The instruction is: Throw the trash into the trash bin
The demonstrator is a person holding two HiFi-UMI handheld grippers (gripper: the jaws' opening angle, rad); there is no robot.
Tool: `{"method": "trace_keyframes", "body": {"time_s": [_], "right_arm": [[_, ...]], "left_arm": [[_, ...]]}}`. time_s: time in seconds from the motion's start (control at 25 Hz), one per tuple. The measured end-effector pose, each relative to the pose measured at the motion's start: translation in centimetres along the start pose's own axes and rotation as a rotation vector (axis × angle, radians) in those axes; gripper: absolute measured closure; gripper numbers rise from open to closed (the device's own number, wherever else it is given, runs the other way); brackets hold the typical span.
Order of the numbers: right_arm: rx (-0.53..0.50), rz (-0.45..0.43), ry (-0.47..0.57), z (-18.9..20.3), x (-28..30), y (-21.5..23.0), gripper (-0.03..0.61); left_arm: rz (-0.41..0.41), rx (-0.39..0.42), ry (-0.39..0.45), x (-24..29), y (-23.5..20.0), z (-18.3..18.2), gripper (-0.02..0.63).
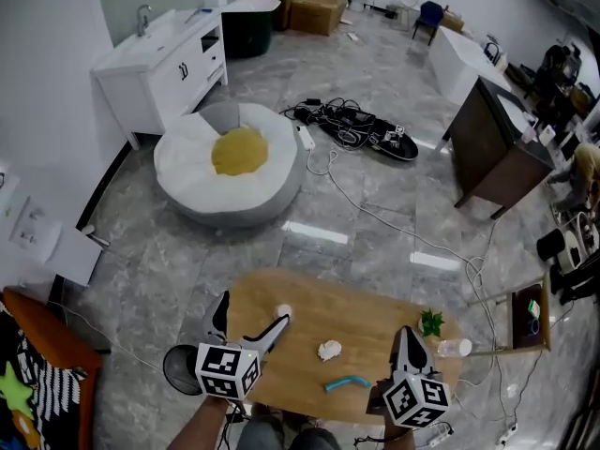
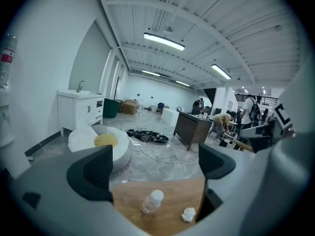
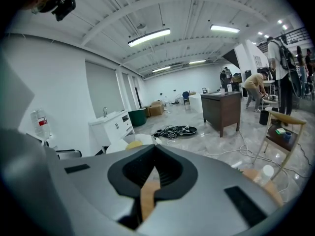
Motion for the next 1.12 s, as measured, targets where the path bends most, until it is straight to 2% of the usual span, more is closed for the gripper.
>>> {"method": "trace_keyframes", "body": {"time_s": [0.24,0.4,0.52,0.68,0.96,1.12], "right_arm": [[0.007,-0.007,-0.092,8.9,4.4,3.4,0.577],[0.006,-0.009,-0.144,15.2,7.9,5.5,0.577],[0.017,-0.004,-0.166,17.8,9.4,6.7,0.577],[0.020,0.007,-0.192,19.2,10.2,7.8,0.577],[0.035,0.017,-0.205,20.0,10.8,8.7,0.577],[0.056,0.030,-0.210,20.4,10.5,9.4,0.577]], "left_arm": [[-0.012,0.036,-0.068,4.4,0.5,9.6,0.074],[-0.021,0.003,-0.097,8.0,0.2,16.4,0.074],[-0.022,-0.013,-0.107,9.7,0.2,19.4,0.074],[-0.012,-0.015,-0.114,11.2,0.6,20.9,0.074],[0.000,0.014,-0.128,13.7,0.4,21.1,0.078],[-0.006,0.028,-0.127,14.8,0.4,20.5,0.112]]}}
Point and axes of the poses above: the fingertips, and each gripper's own axes: x forward along the fingers, y to its right, z out of its underside, the point moved 3 cm from there along -x, backward along the fingers, and after that the axes turned 10 degrees about -y, right-handed, at the moved point
